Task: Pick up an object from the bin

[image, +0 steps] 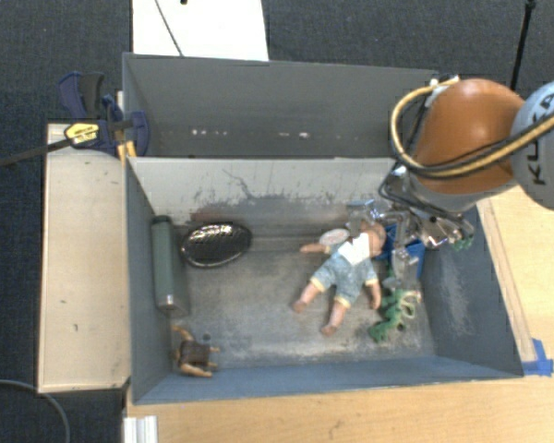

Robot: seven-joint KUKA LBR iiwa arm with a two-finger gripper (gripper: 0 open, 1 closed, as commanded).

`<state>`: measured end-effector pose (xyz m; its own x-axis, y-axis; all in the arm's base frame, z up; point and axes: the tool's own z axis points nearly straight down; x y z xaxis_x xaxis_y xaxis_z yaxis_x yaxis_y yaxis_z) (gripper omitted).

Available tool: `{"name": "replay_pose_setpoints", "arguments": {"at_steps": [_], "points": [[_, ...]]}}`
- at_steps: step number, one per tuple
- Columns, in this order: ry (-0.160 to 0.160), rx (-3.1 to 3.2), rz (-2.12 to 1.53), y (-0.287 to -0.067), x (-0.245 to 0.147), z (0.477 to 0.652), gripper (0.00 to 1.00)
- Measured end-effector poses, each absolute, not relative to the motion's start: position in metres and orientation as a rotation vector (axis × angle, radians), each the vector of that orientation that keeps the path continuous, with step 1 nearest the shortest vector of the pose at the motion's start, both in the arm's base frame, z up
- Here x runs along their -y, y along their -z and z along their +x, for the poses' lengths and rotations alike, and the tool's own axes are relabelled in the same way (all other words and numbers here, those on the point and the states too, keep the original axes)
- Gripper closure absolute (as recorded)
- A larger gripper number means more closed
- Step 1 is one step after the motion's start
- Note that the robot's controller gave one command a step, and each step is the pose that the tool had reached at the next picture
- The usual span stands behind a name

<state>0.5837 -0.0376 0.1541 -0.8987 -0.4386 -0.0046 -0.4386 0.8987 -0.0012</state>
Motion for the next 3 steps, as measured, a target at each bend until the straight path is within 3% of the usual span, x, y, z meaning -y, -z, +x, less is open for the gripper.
{"name": "replay_pose_setpoints", "arguments": {"at_steps": [1, 2, 3], "points": [[0.000, -3.011, -0.889, -0.145, 0.034, 0.587, 0.00], [-0.004, -2.867, -1.271, -0.070, 0.050, 0.591, 0.00], [-0.006, -2.749, -1.500, -0.076, 0.051, 0.595, 1.00]]}}
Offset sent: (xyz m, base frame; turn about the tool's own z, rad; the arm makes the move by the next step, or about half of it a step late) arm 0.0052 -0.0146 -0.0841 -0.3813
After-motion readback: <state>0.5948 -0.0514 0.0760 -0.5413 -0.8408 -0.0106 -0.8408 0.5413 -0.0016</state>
